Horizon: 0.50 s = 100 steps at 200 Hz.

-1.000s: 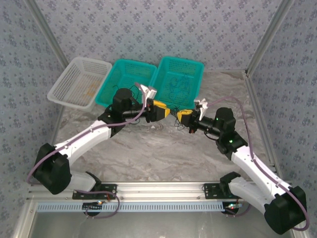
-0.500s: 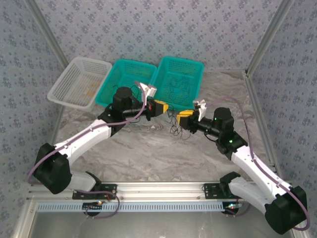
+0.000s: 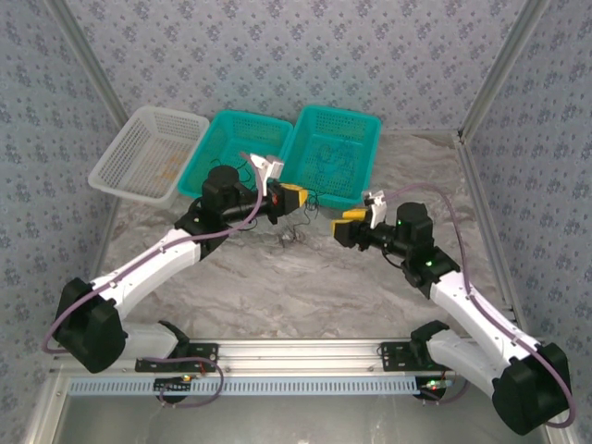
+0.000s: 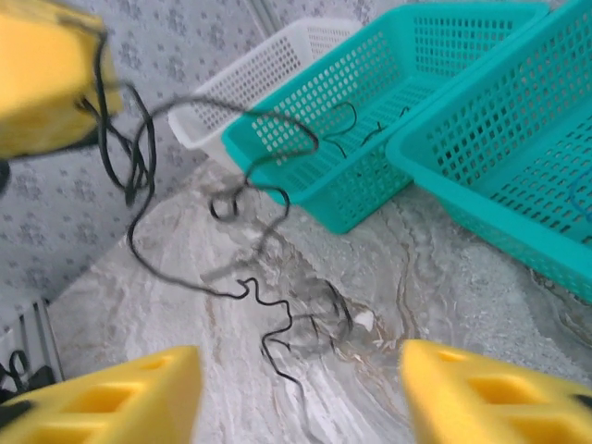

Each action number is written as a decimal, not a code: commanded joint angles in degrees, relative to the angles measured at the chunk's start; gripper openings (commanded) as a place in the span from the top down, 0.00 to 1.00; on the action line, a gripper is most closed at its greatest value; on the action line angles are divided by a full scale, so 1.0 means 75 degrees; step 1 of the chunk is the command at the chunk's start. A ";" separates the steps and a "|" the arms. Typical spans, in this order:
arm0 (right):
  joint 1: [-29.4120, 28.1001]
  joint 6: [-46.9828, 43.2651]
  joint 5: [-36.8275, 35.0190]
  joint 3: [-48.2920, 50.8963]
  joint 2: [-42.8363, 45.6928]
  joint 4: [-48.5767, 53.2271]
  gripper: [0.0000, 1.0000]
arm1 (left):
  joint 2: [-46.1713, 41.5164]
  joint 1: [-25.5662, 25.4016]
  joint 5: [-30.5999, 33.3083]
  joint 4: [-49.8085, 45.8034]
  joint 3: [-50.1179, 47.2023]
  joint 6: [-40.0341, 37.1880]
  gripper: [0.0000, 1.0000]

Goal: Untangle the cables

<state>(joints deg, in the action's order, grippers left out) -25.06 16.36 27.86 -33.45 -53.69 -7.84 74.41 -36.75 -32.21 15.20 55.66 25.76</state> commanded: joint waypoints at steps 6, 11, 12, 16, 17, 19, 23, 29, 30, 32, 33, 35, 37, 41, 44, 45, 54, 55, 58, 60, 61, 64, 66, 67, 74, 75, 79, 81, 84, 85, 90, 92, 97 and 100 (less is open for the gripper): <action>-0.0295 -0.0021 -0.0215 0.0349 -0.0367 -0.0761 0.25 | 0.0122 0.0037 0.0339 0.0202 0.0209 0.0500 1.00; -0.0356 -0.0012 -0.0271 0.0393 -0.0446 -0.0889 0.22 | 0.0150 0.0039 0.0345 0.0179 0.0253 0.0564 1.00; -0.0365 -0.0013 -0.0287 0.0405 -0.0464 -0.0918 0.22 | 0.0159 0.0038 0.0345 0.0178 0.0260 0.0575 1.00; -0.0405 -0.0002 -0.0318 0.0436 -0.0536 -0.1006 0.21 | 0.0182 0.0037 0.0335 0.0179 0.0284 0.0606 1.00; -0.0413 -0.0002 -0.0334 0.0444 -0.0556 -0.1035 0.20 | 0.0187 0.0037 0.0328 0.0178 0.0287 0.0619 1.00; -0.0436 0.0004 -0.0356 0.0462 -0.0585 -0.1075 0.20 | 0.0196 0.0037 0.0323 0.0182 0.0304 0.0629 1.00; -0.0480 0.0010 -0.0374 0.0485 -0.0649 -0.1164 0.18 | 0.0220 0.0042 0.0322 0.0179 0.0321 0.0663 1.00; -0.0528 0.0014 -0.0435 0.0517 -0.0758 -0.1262 0.15 | 0.0257 0.0031 0.0301 0.0169 0.0342 0.0700 1.00; -0.0533 0.0018 -0.0452 0.0520 -0.0772 -0.1275 0.15 | 0.0265 0.0028 0.0300 0.0167 0.0345 0.0707 1.00; -0.0548 0.0021 -0.0464 0.0522 -0.0800 -0.1308 0.14 | 0.0278 0.0029 0.0298 0.0162 0.0350 0.0712 1.00; -0.0555 0.0027 -0.0478 0.0528 -0.0823 -0.1321 0.14 | 0.0287 0.0027 0.0292 0.0163 0.0361 0.0713 1.00; -0.0562 0.0026 -0.0488 0.0530 -0.0866 -0.1345 0.13 | 0.0301 0.0026 0.0297 0.0150 0.0363 0.0714 1.00; -0.0567 0.0038 -0.0497 0.0533 -0.0897 -0.1369 0.12 | 0.0310 0.0031 0.0304 0.0140 0.0367 0.0723 1.00; -0.0592 0.0045 -0.0503 0.0533 -0.0952 -0.1416 0.10 | 0.0336 0.0026 0.0309 0.0116 0.0376 0.0722 1.00; -0.0613 0.0055 -0.0524 0.0534 -0.1002 -0.1451 0.09 | 0.0368 0.0025 0.0316 0.0116 0.0388 0.0734 1.00; -0.0622 0.0056 -0.0525 0.0534 -0.1017 -0.1463 0.09 | 0.0379 0.0025 0.0319 0.0105 0.0386 0.0736 1.00; -0.0699 0.0040 -0.0570 0.0539 -0.1139 -0.1557 0.07 | 0.0450 0.0027 0.0357 0.0051 0.0395 0.0759 1.00; -0.0701 0.0037 -0.0578 0.0537 -0.1150 -0.1569 0.07 | 0.0461 0.0032 0.0362 0.0043 0.0395 0.0760 1.00; -0.0731 0.0028 -0.0596 0.0545 -0.1175 -0.1593 0.06 | 0.0486 0.0029 0.0393 0.0031 0.0395 0.0770 1.00; -0.0750 0.0018 -0.0600 0.0546 -0.1191 -0.1616 0.06 | 0.0500 0.0026 0.0415 0.0020 0.0395 0.0786 1.00; -0.0761 0.0014 -0.0610 0.0546 -0.1194 -0.1621 0.05 | 0.0510 0.0026 0.0427 0.0016 0.0395 0.0791 1.00; -0.0779 0.0002 -0.0635 0.0546 -0.1223 -0.1643 0.04 | 0.0535 0.0036 0.0462 -0.0018 0.0404 0.0812 1.00; -0.0792 -0.0007 -0.0656 0.0561 -0.1238 -0.1666 0.02 | 0.0550 0.0031 0.0477 -0.0013 0.0406 0.0823 1.00; -0.0805 -0.0010 -0.0668 0.0565 -0.1241 -0.1676 0.02 | 0.0552 0.0028 0.0487 -0.0018 0.0401 0.0833 1.00; -0.0865 -0.0035 -0.0760 0.0579 -0.1266 -0.1746 0.00 | 0.0607 0.0025 0.0528 -0.0029 0.0406 0.0896 1.00; -0.0877 -0.0036 -0.0772 0.0580 -0.1266 -0.1763 0.00 | 0.0610 0.0031 0.0542 -0.0026 0.0406 0.0905 1.00; -0.0905 -0.0048 -0.0832 0.0597 -0.1278 -0.1823 0.00 | 0.0629 0.0026 0.0544 -0.0025 0.0405 0.0940 1.00; -0.0911 -0.0040 -0.0878 0.0615 -0.1278 -0.1858 0.00 | 0.0650 0.0031 0.0550 -0.0015 0.0407 0.0952 1.00; -0.0931 -0.0037 -0.0937 0.0625 -0.1279 -0.1912 0.00 | 0.0666 0.0029 0.0543 -0.0012 0.0417 0.0974 1.00; -0.0934 -0.0043 -0.0954 0.0633 -0.1279 -0.1934 0.00 | 0.0675 0.0027 0.0544 -0.0006 0.0418 0.0979 1.00; -0.0957 -0.0016 -0.1055 0.0668 -0.1268 -0.2037 0.00 | 0.0709 0.0027 0.0537 -0.0003 0.0408 0.0998 1.00; -0.0959 -0.0005 -0.1101 0.0679 -0.1267 -0.2087 0.00 | 0.0722 0.0026 0.0534 0.0000 0.0407 0.1013 1.00; -0.0972 0.0025 -0.1179 0.0705 -0.1267 -0.2230 0.00 | 0.0741 0.0027 0.0527 0.0012 0.0430 0.1046 1.00; -0.0971 0.0032 -0.1209 0.0720 -0.1276 -0.2312 0.00 | 0.0753 0.0026 0.0526 0.0017 0.0430 0.1062 1.00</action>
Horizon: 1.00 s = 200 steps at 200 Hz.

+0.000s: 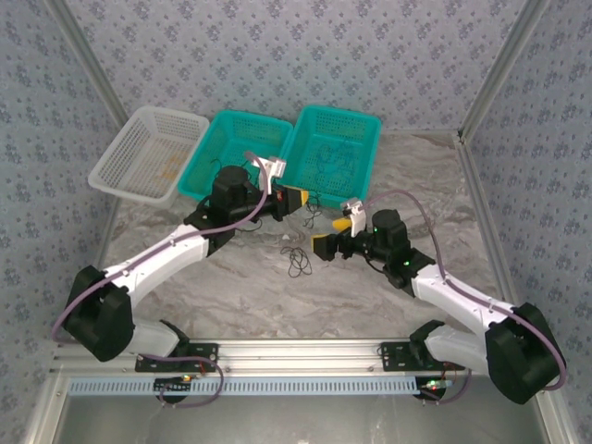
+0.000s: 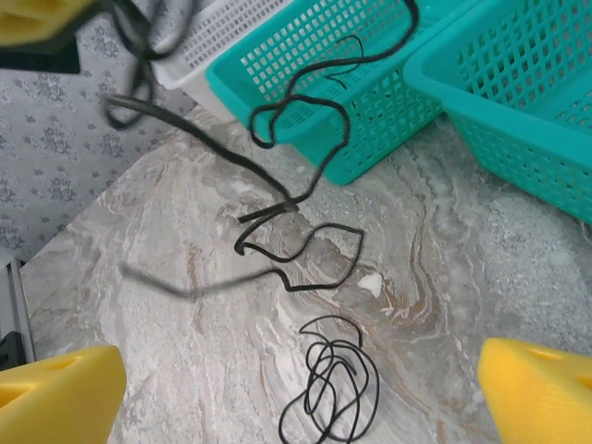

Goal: Untangle the cables

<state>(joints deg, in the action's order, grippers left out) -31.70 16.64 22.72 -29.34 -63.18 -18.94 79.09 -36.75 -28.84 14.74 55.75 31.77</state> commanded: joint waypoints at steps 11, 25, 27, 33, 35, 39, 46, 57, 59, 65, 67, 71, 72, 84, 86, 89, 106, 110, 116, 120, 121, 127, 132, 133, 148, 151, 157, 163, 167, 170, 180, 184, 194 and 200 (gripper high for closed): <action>-0.0099 0.0019 -0.0618 0.0169 -0.0064 -0.1098 0.00 | 0.0173 0.0026 0.0055 0.0088 0.0436 0.0293 1.00; -0.0133 -0.0024 -0.0794 0.0089 -0.0215 -0.1247 0.02 | 0.0208 0.0025 0.0016 0.0085 0.0460 0.0323 1.00; -0.0141 -0.0036 -0.0824 0.0071 -0.0246 -0.1266 0.02 | 0.0211 0.0031 0.0011 0.0085 0.0461 0.0323 1.00; -0.0166 -0.0057 -0.0963 0.0014 -0.0329 -0.1288 0.03 | 0.0218 0.0025 -0.0021 0.0090 0.0474 0.0322 1.00; -0.0176 -0.0067 -0.1013 -0.0004 -0.0353 -0.1314 0.04 | 0.0223 0.0031 -0.0022 0.0092 0.0477 0.0323 1.00; -0.0190 -0.0064 -0.1118 -0.0023 -0.0410 -0.1369 0.05 | 0.0224 0.0029 -0.0032 0.0083 0.0474 0.0323 1.00; -0.0191 -0.0059 -0.1240 -0.0054 -0.0500 -0.1488 0.11 | 0.0224 0.0026 -0.0047 0.0079 0.0477 0.0333 1.00; -0.0203 -0.0050 -0.1471 -0.0148 -0.0642 -0.1564 0.22 | 0.0224 0.0028 -0.0057 0.0085 0.0477 0.0324 1.00; -0.0208 -0.0051 -0.1506 -0.0161 -0.0660 -0.1570 0.25 | 0.0218 0.0026 -0.0051 0.0085 0.0477 0.0329 1.00; -0.0221 -0.0067 -0.1630 -0.0230 -0.0719 -0.1539 0.32 | 0.0224 0.0026 -0.0070 0.0085 0.0477 0.0336 1.00; -0.0231 -0.0093 -0.1660 -0.0258 -0.0735 -0.1532 0.35 | 0.0218 0.0034 -0.0069 0.0082 0.0477 0.0344 1.00; -0.0238 -0.0126 -0.1762 -0.0300 -0.0776 -0.1499 0.40 | 0.0214 0.0026 -0.0067 0.0085 0.0477 0.0340 1.00; -0.0238 -0.0129 -0.1775 -0.0315 -0.0782 -0.1491 0.41 | 0.0213 0.0026 -0.0068 0.0085 0.0471 0.0343 1.00; -0.0252 -0.0200 -0.2015 -0.0345 -0.0839 -0.1548 0.53 | 0.0204 0.0032 -0.0080 0.0085 0.0477 0.0358 1.00; -0.0250 -0.0203 -0.2032 -0.0342 -0.0838 -0.1575 0.54 | 0.0202 0.0027 -0.0080 0.0085 0.0477 0.0349 1.00; -0.0247 -0.0206 -0.2059 -0.0327 -0.0829 -0.1616 0.57 | 0.0198 0.0027 -0.0086 0.0076 0.0477 0.0357 1.00; -0.0220 -0.0220 -0.2068 -0.0341 -0.0693 -0.1665 0.71 | 0.0208 0.0026 -0.0081 0.0038 0.0471 0.0358 1.00; -0.0207 -0.0221 -0.2063 -0.0352 -0.0641 -0.1630 0.73 | 0.0212 0.0027 -0.0100 0.0027 0.0474 0.0358 1.00; -0.0192 -0.0255 -0.1993 -0.0389 -0.0554 -0.1590 0.76 | 0.0220 0.0034 -0.0103 0.0014 0.0477 0.0358 1.00; -0.0183 -0.0282 -0.1916 -0.0418 -0.0503 -0.1555 0.77 | 0.0217 0.0031 -0.0115 0.0014 0.0477 0.0352 1.00; -0.0169 -0.0289 -0.1892 -0.0426 -0.0493 -0.1554 0.77 | 0.0220 0.0034 -0.0115 0.0014 0.0477 0.0355 1.00; -0.0146 -0.0345 -0.1725 -0.0484 -0.0430 -0.1459 0.77 | 0.0230 0.0037 -0.0116 0.0012 0.0477 0.0358 1.00; -0.0133 -0.0417 -0.1590 -0.0545 -0.0390 -0.1345 0.77 | 0.0235 0.0038 -0.0116 0.0007 0.0477 0.0366 1.00; -0.0138 -0.0433 -0.1565 -0.0560 -0.0384 -0.1320 0.77 | 0.0236 0.0037 -0.0116 0.0005 0.0471 0.0368 1.00; -0.0157 -0.0683 -0.1475 -0.0765 -0.0338 -0.0941 0.81 | 0.0245 0.0037 -0.0049 0.0024 0.0488 0.0373 1.00; -0.0157 -0.0709 -0.1505 -0.0777 -0.0331 -0.0895 0.84 | 0.0247 0.0037 -0.0014 0.0023 0.0482 0.0380 1.00; -0.0156 -0.0744 -0.1550 -0.0771 -0.0320 -0.0868 0.88 | 0.0248 0.0044 0.0022 0.0026 0.0483 0.0392 1.00; -0.0144 -0.0754 -0.1635 -0.0747 -0.0299 -0.0880 0.92 | 0.0244 0.0052 0.0051 0.0035 0.0487 0.0402 1.00; -0.0144 -0.0753 -0.1718 -0.0720 -0.0278 -0.0877 0.94 | 0.0246 0.0055 0.0068 0.0038 0.0487 0.0416 1.00; -0.0150 -0.0741 -0.1818 -0.0715 -0.0258 -0.0878 0.96 | 0.0237 0.0058 0.0091 0.0038 0.0486 0.0425 1.00; -0.0144 -0.0665 -0.2279 -0.0694 -0.0171 -0.0770 1.00 | 0.0210 0.0074 0.0179 0.0023 0.0461 0.0468 1.00; -0.0134 -0.0647 -0.2484 -0.0674 -0.0128 -0.0713 1.00 | 0.0198 0.0091 0.0235 0.0009 0.0439 0.0489 1.00; -0.0113 -0.0555 -0.3252 -0.0659 0.0010 -0.0464 1.00 | 0.0137 0.0113 0.0516 -0.0047 0.0386 0.0549 1.00; -0.0069 -0.0503 -0.3630 -0.0643 0.0099 -0.0280 1.00 | 0.0089 0.0136 0.0704 -0.0081 0.0336 0.0599 1.00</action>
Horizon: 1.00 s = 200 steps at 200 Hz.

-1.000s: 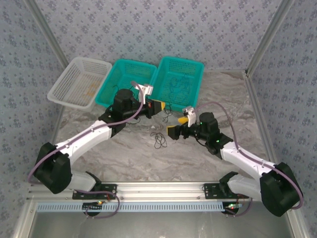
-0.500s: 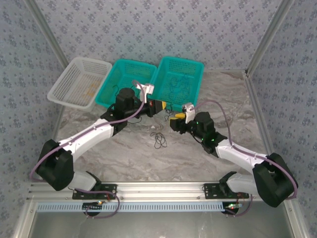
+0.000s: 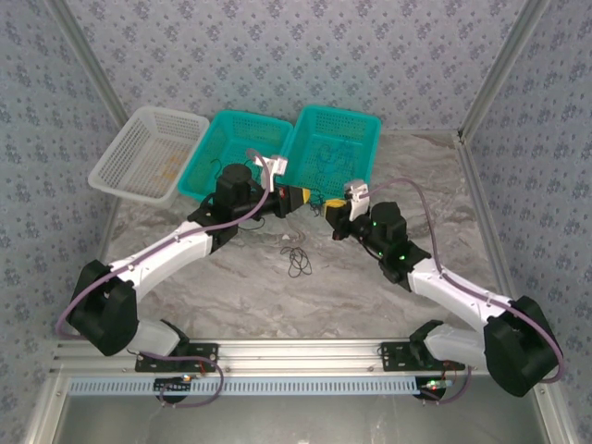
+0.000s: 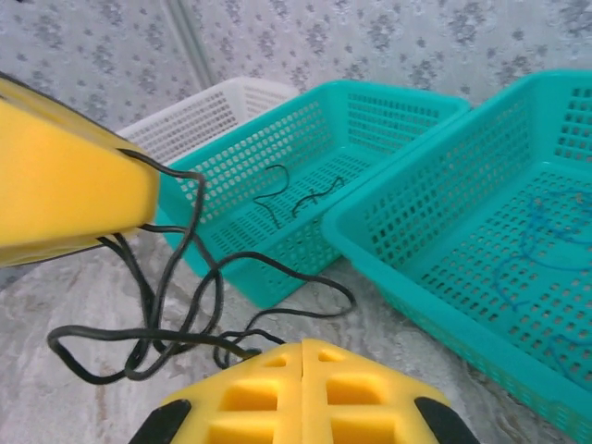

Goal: Untangle the cables

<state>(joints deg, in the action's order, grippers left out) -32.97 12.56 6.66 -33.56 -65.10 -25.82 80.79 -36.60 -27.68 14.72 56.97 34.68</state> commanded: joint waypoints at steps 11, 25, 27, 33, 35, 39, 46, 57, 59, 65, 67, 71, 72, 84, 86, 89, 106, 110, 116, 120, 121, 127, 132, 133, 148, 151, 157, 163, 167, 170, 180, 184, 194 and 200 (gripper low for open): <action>0.0243 0.0207 -0.2026 0.0028 0.0531 0.0900 1.00 | -0.0266 0.0182 0.0876 -0.0070 0.0045 0.0260 1.00; 0.0507 0.0629 -0.2677 0.0209 0.0799 0.1315 1.00 | -0.0457 0.0261 0.1353 -0.0024 -0.0168 0.0393 1.00; 0.0547 0.0706 -0.2759 0.0233 0.0848 0.1399 1.00 | -0.0483 0.0277 0.1434 -0.0034 -0.0196 0.0416 1.00; 0.0692 0.0918 -0.2934 0.0313 0.0977 0.1602 1.00 | -0.0571 0.0297 0.1639 -0.0051 -0.0275 0.0458 1.00; 0.0734 0.0972 -0.2955 0.0347 0.1018 0.1653 1.00 | -0.0599 0.0306 0.1698 -0.0052 -0.0299 0.0464 1.00; 0.0824 0.1043 -0.2937 0.0409 0.1110 0.1721 1.00 | -0.0647 0.0329 0.1789 -0.0054 -0.0336 0.0481 1.00; 0.1003 0.1026 -0.2588 0.0594 0.1250 0.1645 1.00 | -0.0719 0.0352 0.1850 -0.0026 -0.0402 0.0475 1.00; 0.1228 0.0775 -0.1591 0.0870 0.1468 0.1290 1.00 | -0.0733 0.0387 0.1691 0.0006 -0.0410 0.0385 1.00; 0.1252 0.0722 -0.1386 0.0899 0.1504 0.1250 1.00 | -0.0730 0.0385 0.1626 -0.0009 -0.0397 0.0358 1.00; 0.1366 0.0582 -0.0849 0.0915 0.1560 0.1234 0.98 | -0.0698 0.0391 0.1430 -0.0063 -0.0324 0.0278 1.00; 0.1392 0.0539 -0.0693 0.0895 0.1574 0.1253 0.96 | -0.0681 0.0394 0.1341 -0.0082 -0.0297 0.0243 1.00; 0.1430 0.0451 -0.0341 0.0858 0.1593 0.1315 0.92 | -0.0652 0.0402 0.1159 -0.0134 -0.0229 0.0164 1.00; 0.1437 0.0431 -0.0269 0.0838 0.1597 0.1330 0.91 | -0.0644 0.0409 0.1118 -0.0158 -0.0210 0.0143 1.00; 0.1466 0.0209 0.0100 0.0585 0.1605 0.1743 0.84 | -0.0575 0.0403 0.0796 -0.0474 0.0061 -0.0116 1.00; 0.1466 0.0179 0.0121 0.0546 0.1603 0.1794 0.84 | -0.0568 0.0412 0.0764 -0.0539 0.0101 -0.0154 1.00; 0.1466 0.0142 0.0170 0.0487 0.1609 0.1870 0.83 | -0.0563 0.0406 0.0722 -0.0613 0.0144 -0.0206 1.00; 0.1572 -0.0130 0.0943 0.0310 0.1565 0.1943 0.76 | -0.0613 0.0409 0.0595 -0.0798 0.0290 -0.0507 1.00; 0.1604 -0.0171 0.1157 0.0262 0.1547 0.1933 0.72 | -0.0637 0.0410 0.0569 -0.0796 0.0285 -0.0566 1.00; 0.1641 -0.0259 0.1651 0.0190 0.1516 0.1939 0.63 | -0.0657 0.0403 0.0482 -0.0790 0.0288 -0.0667 1.00; 0.1645 -0.0333 0.1917 0.0133 0.1489 0.1950 0.56 | -0.0680 0.0411 0.0405 -0.0780 0.0291 -0.0748 1.00; 0.1638 -0.0353 0.1974 0.0124 0.1481 0.1958 0.55 | -0.0687 0.0413 0.0384 -0.0779 0.0291 -0.0770 1.00; 0.1639 -0.0452 0.2237 0.0008 0.1434 0.2039 0.50 | -0.0705 0.0404 0.0246 -0.0779 0.0311 -0.0902 1.00; 0.1625 -0.0498 0.2365 -0.0081 0.1407 0.2134 0.47 | -0.0708 0.0403 0.0107 -0.0779 0.0322 -0.1007 1.00; 0.1616 -0.0506 0.2374 -0.0094 0.1399 0.2156 0.47 | -0.0707 0.0409 0.0077 -0.0779 0.0330 -0.1028 1.00; 0.1607 -0.0513 0.2278 -0.0284 0.1300 0.2322 0.43 | -0.0701 0.0414 -0.0393 -0.0779 0.0415 -0.1321 1.00; 0.1611 -0.0479 0.2248 -0.0308 0.1285 0.2338 0.42 | -0.0686 0.0406 -0.0480 -0.0765 0.0437 -0.1354 1.00; 0.1631 -0.0393 0.2241 -0.0365 0.1228 0.2345 0.42 | -0.0690 0.0405 -0.0690 -0.0719 0.0457 -0.1435 1.00; 0.1659 -0.0253 0.2274 -0.0431 0.1176 0.2336 0.41 | -0.0674 0.0405 -0.0935 -0.0660 0.0485 -0.1517 1.00; 0.1692 -0.0096 0.2320 -0.0487 0.1119 0.2308 0.41 | -0.0673 0.0414 -0.1074 -0.0638 0.0493 -0.1562 1.00; 0.1708 0.0042 0.2374 -0.0525 0.1066 0.2271 0.41 | -0.0665 0.0405 -0.1160 -0.0609 0.0509 -0.1581 1.00; 0.1791 0.0472 0.2701 -0.0698 0.0850 0.2183 0.40 | -0.0659 0.0405 -0.1407 -0.0553 0.0553 -0.1617 1.00; 0.1818 0.0626 0.2850 -0.0783 0.0761 0.2145 0.40 | -0.0648 0.0406 -0.1492 -0.0533 0.0564 -0.1617 1.00; 0.1854 0.0798 0.3261 -0.0937 0.0546 0.2072 0.40 | -0.0637 0.0410 -0.1721 -0.0456 0.0594 -0.1635 1.00; 0.1874 0.0765 0.3597 -0.0990 0.0437 0.1983 0.41 | -0.0625 0.0412 -0.1859 -0.0431 0.0604 -0.1644 1.00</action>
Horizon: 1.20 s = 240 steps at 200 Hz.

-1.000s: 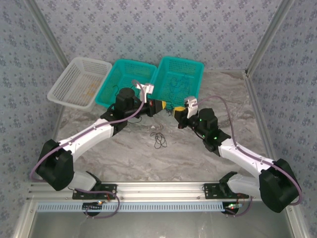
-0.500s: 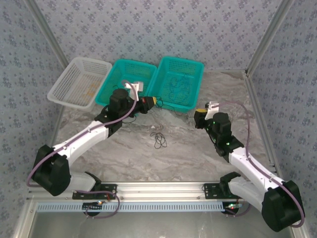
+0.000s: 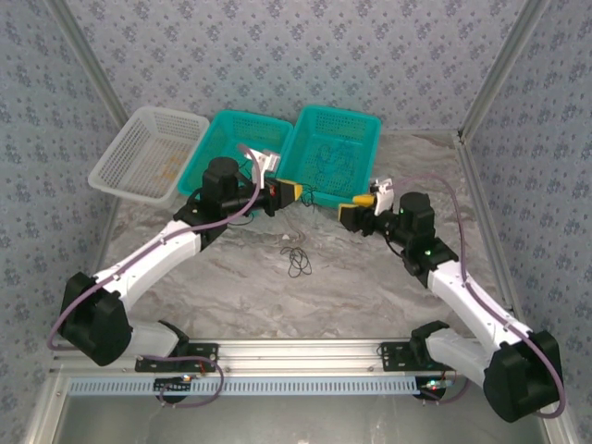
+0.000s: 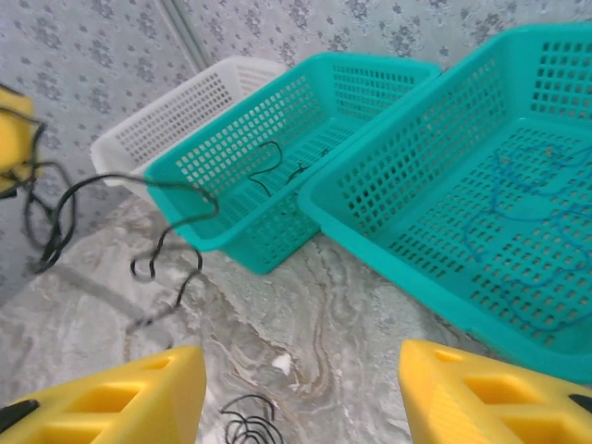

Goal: Untangle the cables

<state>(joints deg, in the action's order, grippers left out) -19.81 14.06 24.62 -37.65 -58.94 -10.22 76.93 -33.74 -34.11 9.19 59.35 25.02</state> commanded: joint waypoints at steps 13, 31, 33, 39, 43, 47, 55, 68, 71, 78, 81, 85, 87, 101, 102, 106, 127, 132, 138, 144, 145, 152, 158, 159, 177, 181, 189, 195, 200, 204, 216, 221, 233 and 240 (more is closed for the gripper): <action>0.0129 0.0258 0.1737 -0.0525 -0.0565 -0.0118 0.44 | -0.0047 0.0022 -0.1371 0.0343 0.0355 -0.0391 1.00; 0.0241 0.0005 0.2452 -0.0703 -0.0821 -0.0136 0.47 | 0.0045 0.0023 -0.1831 0.0394 0.0442 -0.0397 1.00; 0.0246 0.0010 0.2545 -0.0732 -0.0848 -0.0155 0.47 | 0.0056 0.0022 -0.1878 0.0401 0.0457 -0.0395 1.00; 0.0252 0.0000 0.2738 -0.0808 -0.0929 -0.0183 0.48 | 0.0086 0.0022 -0.2017 0.0415 0.0488 -0.0406 1.00; 0.0248 -0.0014 0.2828 -0.0852 -0.0965 -0.0204 0.49 | 0.0116 0.0025 -0.2090 0.0420 0.0507 -0.0405 1.00; 0.0240 -0.0018 0.2891 -0.0889 -0.1011 -0.0219 0.49 | 0.0125 0.0012 -0.2158 0.0421 0.0521 -0.0409 1.00; 0.0227 -0.0012 0.2959 -0.0978 -0.1090 -0.0249 0.50 | 0.0168 0.0018 -0.2275 0.0437 0.0555 -0.0422 1.00; 0.0206 -0.0024 0.3197 -0.1026 -0.1186 -0.0443 0.51 | 0.0213 0.0008 -0.2319 0.0430 0.0584 -0.0446 1.00; 0.0203 -0.0027 0.3237 -0.1017 -0.1188 -0.0510 0.51 | 0.0219 0.0005 -0.2333 0.0430 0.0591 -0.0453 1.00; 0.0171 -0.0047 0.3278 -0.0999 -0.1189 -0.0631 0.51 | 0.0231 -0.0010 -0.2360 0.0421 0.0611 -0.0474 1.00; 0.0143 -0.0063 0.3294 -0.1002 -0.1189 -0.0678 0.51 | 0.0248 -0.0013 -0.2364 0.0426 0.0615 -0.0476 1.00; 0.0127 -0.0103 0.3294 -0.0993 -0.1175 -0.0724 0.50 | 0.0271 -0.0019 -0.2376 0.0422 0.0627 -0.0469 1.00; 0.0115 -0.0123 0.3295 -0.0989 -0.1176 -0.0747 0.50 | 0.0277 -0.0018 -0.2377 0.0426 0.0635 -0.0466 1.00; 0.0017 -0.0328 0.3390 -0.1012 -0.1165 -0.0808 0.49 | 0.0316 -0.0046 -0.2403 0.0421 0.0672 -0.0464 1.00; 0.0011 -0.0346 0.3405 -0.1020 -0.1165 -0.0813 0.49 | 0.0327 -0.0047 -0.2402 0.0424 0.0674 -0.0458 1.00; -0.0013 -0.0406 0.3446 -0.1046 -0.1167 -0.0808 0.48 | 0.0343 -0.0044 -0.2402 0.0427 0.0687 -0.0464 1.00; -0.0159 -0.0714 0.3444 -0.1129 -0.1165 -0.0747 0.47 | 0.0390 -0.0038 -0.2400 0.0456 0.0734 -0.0420 1.00; -0.0191 -0.0768 0.3405 -0.1136 -0.1165 -0.0747 0.47 | 0.0403 -0.0053 -0.2403 0.0471 0.0741 -0.0412 1.00; -0.0216 -0.0822 0.3358 -0.1152 -0.1165 -0.0747 0.47 | 0.0418 -0.0043 -0.2422 0.0486 0.0752 -0.0399 1.00; -0.0244 -0.0870 0.3297 -0.1157 -0.1159 -0.0748 0.49 | 0.0438 -0.0039 -0.2464 0.0492 0.0757 -0.0394 1.00; -0.0248 -0.0874 0.3282 -0.1157 -0.1162 -0.0747 0.49 | 0.0440 -0.0038 -0.2474 0.0495 0.0763 -0.0388 1.00; -0.0273 -0.0908 0.3178 -0.1185 -0.1156 -0.0759 0.52 | 0.0456 -0.0047 -0.2509 0.0497 0.0781 -0.0387 1.00; -0.0299 -0.0941 0.3102 -0.1194 -0.1148 -0.0751 0.56 | 0.0474 -0.0045 -0.2537 0.0497 0.0779 -0.0394 1.00; -0.0299 -0.0945 0.3085 -0.1198 -0.1145 -0.0755 0.56 | 0.0476 -0.0041 -0.2540 0.0497 0.0774 -0.0388 1.00; -0.0358 -0.0961 0.2638 -0.1150 -0.1069 -0.0839 0.76 | 0.0478 -0.0041 -0.2633 0.0506 0.0763 -0.0394 1.00; -0.0364 -0.0961 0.2507 -0.1118 -0.1040 -0.0860 0.79 | 0.0478 -0.0042 -0.2666 0.0520 0.0764 -0.0405 1.00; -0.0370 -0.0956 0.2269 -0.1057 -0.0957 -0.0886 0.86 | 0.0454 -0.0046 -0.2704 0.0520 0.0767 -0.0427 1.00; -0.0367 -0.0959 0.2109 -0.1006 -0.0897 -0.0898 0.90 | 0.0442 -0.0038 -0.2702 0.0505 0.0758 -0.0438 1.00; -0.0359 -0.0940 0.1996 -0.0964 -0.0840 -0.0900 0.93 | 0.0442 -0.0041 -0.2675 0.0509 0.0748 -0.0432 1.00; -0.0358 -0.0921 0.1934 -0.0929 -0.0795 -0.0914 0.95 | 0.0442 -0.0048 -0.2672 0.0493 0.0758 -0.0442 1.00; -0.0358 -0.0798 0.1692 -0.0857 -0.0626 -0.0929 1.00 | 0.0453 -0.0030 -0.2643 0.0469 0.0766 -0.0463 1.00; -0.0359 -0.0720 0.1553 -0.0848 -0.0550 -0.0897 1.00 | 0.0464 -0.0042 -0.2621 0.0445 0.0781 -0.0464 0.98; -0.0358 -0.0479 0.1279 -0.0788 -0.0405 -0.0929 1.00 | 0.0504 -0.0041 -0.2644 0.0438 0.0813 -0.0443 0.95; -0.0358 -0.0339 0.1171 -0.0723 -0.0321 -0.1005 1.00 | 0.0515 -0.0045 -0.2648 0.0481 0.0801 -0.0419 0.93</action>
<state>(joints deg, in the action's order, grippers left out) -22.28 8.51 38.87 -44.10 -64.27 -15.55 80.05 -33.80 -52.12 10.72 63.18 22.94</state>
